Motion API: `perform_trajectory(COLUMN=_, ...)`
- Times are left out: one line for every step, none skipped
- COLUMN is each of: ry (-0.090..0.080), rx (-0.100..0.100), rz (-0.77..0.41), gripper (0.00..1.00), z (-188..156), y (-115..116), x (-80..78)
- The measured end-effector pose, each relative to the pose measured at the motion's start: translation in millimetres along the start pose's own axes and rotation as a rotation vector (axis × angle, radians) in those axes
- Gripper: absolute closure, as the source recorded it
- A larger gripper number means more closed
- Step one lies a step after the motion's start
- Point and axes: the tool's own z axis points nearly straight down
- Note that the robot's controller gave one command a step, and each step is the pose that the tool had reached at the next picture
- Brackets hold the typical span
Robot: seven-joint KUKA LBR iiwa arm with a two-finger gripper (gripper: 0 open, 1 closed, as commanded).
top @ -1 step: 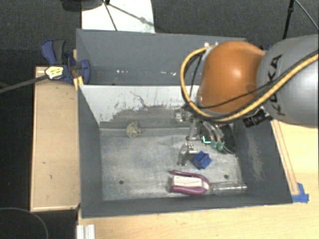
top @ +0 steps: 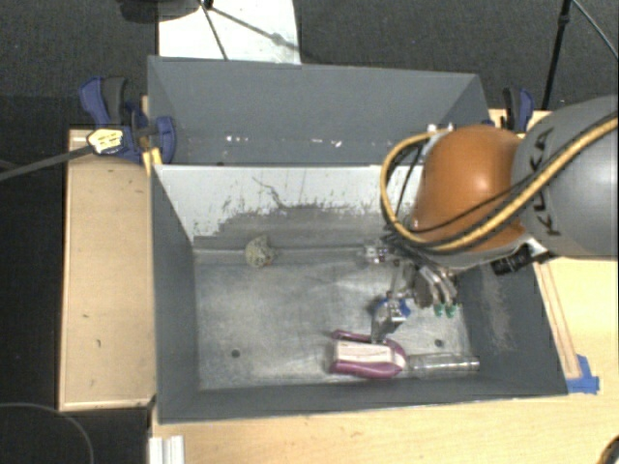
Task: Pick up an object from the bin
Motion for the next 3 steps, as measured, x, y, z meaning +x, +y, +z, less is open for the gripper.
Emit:
perform_trajectory(ry=-0.003, rx=0.000, rz=-0.091, gripper=0.00, z=65.4, y=-70.4, x=18.4)
perform_trajectory(ry=-0.005, rx=-0.002, rz=-0.372, gripper=0.00, z=88.1, y=-57.6, x=7.2)
perform_trajectory(ry=-0.006, rx=-0.002, rz=-0.366, gripper=1.00, z=87.7, y=-58.0, x=7.0)
